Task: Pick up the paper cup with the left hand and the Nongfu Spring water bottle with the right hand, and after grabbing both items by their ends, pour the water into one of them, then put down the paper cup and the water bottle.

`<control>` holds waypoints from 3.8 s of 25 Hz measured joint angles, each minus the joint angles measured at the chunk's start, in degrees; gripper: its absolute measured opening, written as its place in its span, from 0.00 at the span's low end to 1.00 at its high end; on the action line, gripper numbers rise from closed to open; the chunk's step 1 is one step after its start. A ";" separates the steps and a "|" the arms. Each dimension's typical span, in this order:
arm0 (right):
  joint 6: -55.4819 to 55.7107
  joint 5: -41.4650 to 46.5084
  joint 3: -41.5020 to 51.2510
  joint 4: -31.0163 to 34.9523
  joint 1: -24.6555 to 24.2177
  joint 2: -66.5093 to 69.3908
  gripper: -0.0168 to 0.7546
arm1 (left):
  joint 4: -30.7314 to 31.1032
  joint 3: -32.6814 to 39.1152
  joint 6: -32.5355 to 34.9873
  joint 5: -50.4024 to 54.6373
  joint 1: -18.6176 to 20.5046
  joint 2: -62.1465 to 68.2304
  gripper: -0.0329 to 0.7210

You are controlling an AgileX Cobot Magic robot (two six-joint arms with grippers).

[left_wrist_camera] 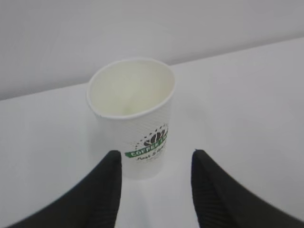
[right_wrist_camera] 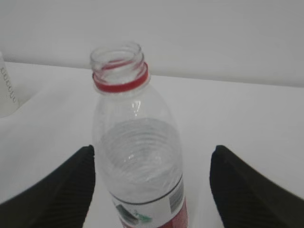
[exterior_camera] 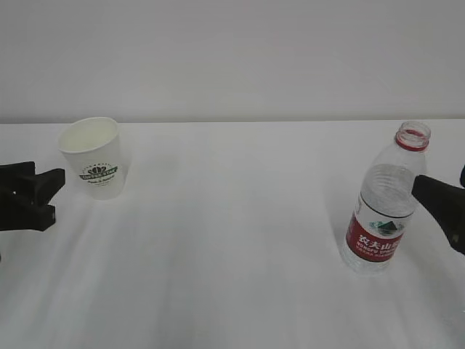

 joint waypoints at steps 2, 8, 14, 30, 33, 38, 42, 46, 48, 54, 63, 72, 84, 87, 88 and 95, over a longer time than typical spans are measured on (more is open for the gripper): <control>-0.10 -0.21 1.31 0.14 0.00 0.00 0.76 | 0.49 0.84 0.00 -2.28 0.00 0.00 0.51; -3.64 -3.93 5.80 3.70 0.00 0.00 0.76 | 1.71 3.90 -0.07 -6.61 0.00 1.27 0.51; -7.00 -4.89 7.89 6.34 0.00 0.00 0.76 | 2.36 9.45 -0.07 -15.98 0.00 4.43 0.51; -7.69 -7.52 7.98 5.50 0.00 7.43 0.76 | 9.45 12.66 -0.56 -16.56 0.00 6.82 0.51; -8.06 -8.03 7.98 5.46 0.00 9.76 0.76 | 9.94 12.66 -0.65 -16.56 0.00 6.82 0.51; -10.04 -12.14 7.98 5.46 0.00 13.75 0.76 | 9.94 12.66 -0.65 -16.56 0.00 6.82 0.51; -12.66 -16.19 7.98 6.71 0.00 17.55 0.76 | 10.07 12.66 -0.65 -16.56 0.00 6.82 0.49; -14.99 -21.30 7.88 7.77 0.00 21.79 0.76 | 10.10 12.66 -0.69 -16.56 0.00 6.82 0.48; -15.54 -23.81 7.88 8.19 0.00 24.04 0.76 | 10.10 12.66 -0.69 -16.56 0.00 6.82 0.48; -18.21 -26.12 7.68 8.79 0.00 31.18 0.76 | 10.20 12.66 -0.78 -16.56 0.00 6.82 0.48; -18.66 -26.38 7.34 10.16 0.00 35.35 0.77 | 10.20 12.66 -0.82 -16.56 0.00 6.82 0.48; -18.69 -26.65 6.12 10.30 0.00 37.26 0.87 | 10.20 12.66 -0.82 -16.56 0.00 6.82 0.48; -18.78 -26.79 1.03 7.93 0.00 41.08 0.88 | 9.72 12.66 -0.91 -16.56 0.00 6.82 0.54; -18.78 -26.79 0.94 7.81 0.00 41.34 0.88 | 8.11 12.66 -0.91 -16.56 0.00 6.82 0.62; -18.78 -26.79 0.90 7.81 0.00 41.34 0.88 | 7.32 12.66 -0.91 -16.56 0.00 6.82 0.64; -18.78 -26.79 -1.64 6.03 0.00 41.47 0.88 | 1.57 12.66 -0.91 -16.56 0.00 6.82 0.83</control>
